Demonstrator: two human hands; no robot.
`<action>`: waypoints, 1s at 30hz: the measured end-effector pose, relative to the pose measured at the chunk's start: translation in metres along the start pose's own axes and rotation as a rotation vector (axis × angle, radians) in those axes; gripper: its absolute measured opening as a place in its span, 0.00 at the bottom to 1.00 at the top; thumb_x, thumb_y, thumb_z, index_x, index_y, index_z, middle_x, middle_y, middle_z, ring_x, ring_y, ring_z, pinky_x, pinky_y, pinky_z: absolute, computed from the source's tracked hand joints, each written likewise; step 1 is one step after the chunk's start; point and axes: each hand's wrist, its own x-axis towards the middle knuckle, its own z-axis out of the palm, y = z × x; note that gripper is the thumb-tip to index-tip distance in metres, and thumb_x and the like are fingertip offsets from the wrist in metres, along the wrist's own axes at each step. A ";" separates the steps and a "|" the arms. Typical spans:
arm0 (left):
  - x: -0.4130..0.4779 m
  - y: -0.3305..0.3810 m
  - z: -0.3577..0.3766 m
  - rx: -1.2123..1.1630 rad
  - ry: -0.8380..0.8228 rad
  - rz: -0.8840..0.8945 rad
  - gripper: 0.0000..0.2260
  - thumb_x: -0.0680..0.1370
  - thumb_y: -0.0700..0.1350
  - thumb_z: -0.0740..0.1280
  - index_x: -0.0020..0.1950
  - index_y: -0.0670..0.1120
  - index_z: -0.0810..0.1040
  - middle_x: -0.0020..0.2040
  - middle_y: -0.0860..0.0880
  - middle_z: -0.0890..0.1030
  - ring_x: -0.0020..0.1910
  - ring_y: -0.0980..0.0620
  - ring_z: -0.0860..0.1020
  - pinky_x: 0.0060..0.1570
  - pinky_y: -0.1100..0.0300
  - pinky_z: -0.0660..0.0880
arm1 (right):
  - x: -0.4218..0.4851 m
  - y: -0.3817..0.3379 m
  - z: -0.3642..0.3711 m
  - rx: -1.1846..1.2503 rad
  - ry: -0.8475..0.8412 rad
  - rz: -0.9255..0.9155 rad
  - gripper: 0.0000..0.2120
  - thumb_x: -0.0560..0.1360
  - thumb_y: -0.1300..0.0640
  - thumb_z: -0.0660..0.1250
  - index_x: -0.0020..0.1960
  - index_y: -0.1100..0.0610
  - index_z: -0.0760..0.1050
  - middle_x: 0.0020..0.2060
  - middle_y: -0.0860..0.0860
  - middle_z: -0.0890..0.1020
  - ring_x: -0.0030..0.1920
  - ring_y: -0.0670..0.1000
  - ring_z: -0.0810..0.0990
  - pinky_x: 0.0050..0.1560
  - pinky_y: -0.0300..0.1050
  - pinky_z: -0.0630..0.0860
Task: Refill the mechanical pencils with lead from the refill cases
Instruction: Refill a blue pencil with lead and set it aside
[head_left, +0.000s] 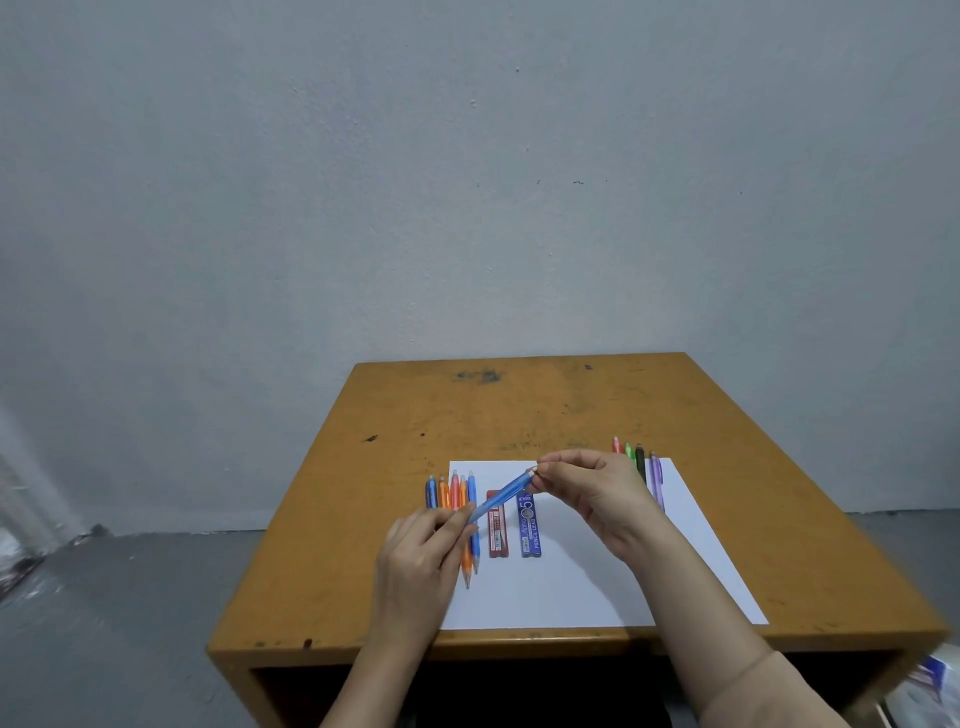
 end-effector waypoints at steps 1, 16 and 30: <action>0.000 0.000 0.000 -0.001 0.005 0.001 0.16 0.80 0.51 0.59 0.57 0.45 0.82 0.44 0.52 0.81 0.44 0.60 0.73 0.39 0.66 0.70 | 0.000 0.000 0.000 0.002 -0.007 -0.002 0.03 0.72 0.72 0.67 0.43 0.68 0.79 0.37 0.61 0.84 0.37 0.54 0.85 0.39 0.37 0.80; -0.001 0.002 -0.001 -0.005 0.043 0.032 0.19 0.82 0.53 0.56 0.58 0.43 0.81 0.44 0.50 0.82 0.44 0.57 0.75 0.37 0.62 0.72 | -0.003 -0.005 -0.005 -0.226 -0.101 -0.126 0.05 0.71 0.69 0.70 0.41 0.61 0.82 0.38 0.58 0.85 0.43 0.55 0.85 0.53 0.46 0.78; -0.003 0.001 -0.002 0.072 0.044 0.000 0.23 0.82 0.57 0.54 0.58 0.43 0.81 0.46 0.48 0.82 0.45 0.57 0.77 0.38 0.62 0.75 | -0.005 -0.001 -0.009 -0.496 -0.079 -0.230 0.15 0.72 0.69 0.69 0.45 0.49 0.83 0.41 0.47 0.85 0.46 0.45 0.83 0.45 0.34 0.78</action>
